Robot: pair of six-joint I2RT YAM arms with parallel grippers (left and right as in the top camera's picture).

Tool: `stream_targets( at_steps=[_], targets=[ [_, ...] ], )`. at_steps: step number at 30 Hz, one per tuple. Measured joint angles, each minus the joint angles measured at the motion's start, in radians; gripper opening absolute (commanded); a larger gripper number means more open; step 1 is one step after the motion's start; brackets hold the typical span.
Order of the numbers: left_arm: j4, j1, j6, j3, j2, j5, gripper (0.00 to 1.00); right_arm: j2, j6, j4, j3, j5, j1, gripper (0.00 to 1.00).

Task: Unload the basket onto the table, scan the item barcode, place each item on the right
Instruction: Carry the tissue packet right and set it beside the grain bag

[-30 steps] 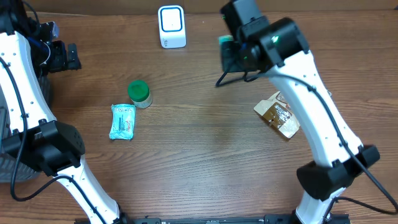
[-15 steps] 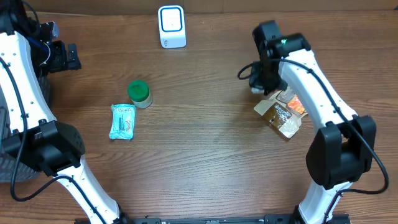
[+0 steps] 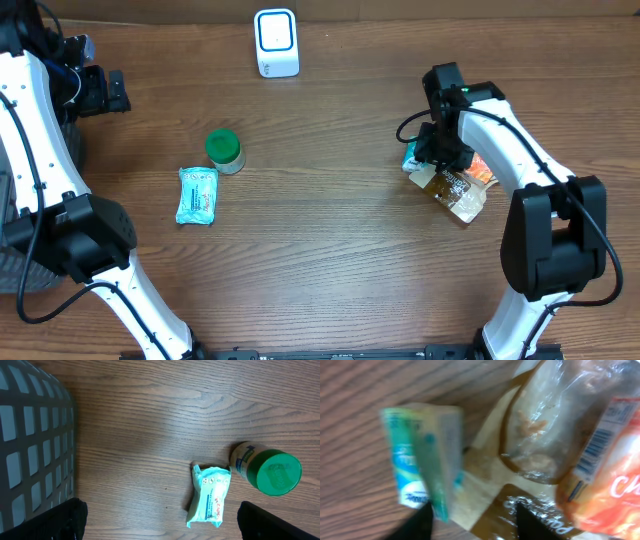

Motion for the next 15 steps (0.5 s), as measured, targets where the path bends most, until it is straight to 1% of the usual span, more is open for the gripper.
stream_targets(
  at_steps=[1,2,5,10,13,15],
  targets=[
    [0.000,0.000,0.000,0.000,0.000,0.000,0.99,0.000,0.000,-0.008,0.000,0.001,-0.004,0.72],
    [0.000,0.000,0.000,0.000,0.000,0.000,1.00,0.000,-0.002,-0.018,0.002,-0.002,-0.007,0.84],
    [0.000,0.000,0.000,0.000,0.000,0.000,1.00,0.001,-0.056,-0.071,0.038,-0.036,-0.006,1.00],
    [0.000,0.000,0.000,0.000,0.000,0.000,1.00,0.002,-0.139,-0.124,0.204,-0.125,0.018,1.00],
    [0.000,0.000,0.000,0.000,0.000,0.000,1.00,0.002,-0.161,-0.060,0.288,-0.233,0.054,1.00],
    [0.000,0.000,0.000,0.000,0.000,0.000,0.99,0.002,-0.168,0.009,0.304,-0.324,0.082,1.00]
  ],
)
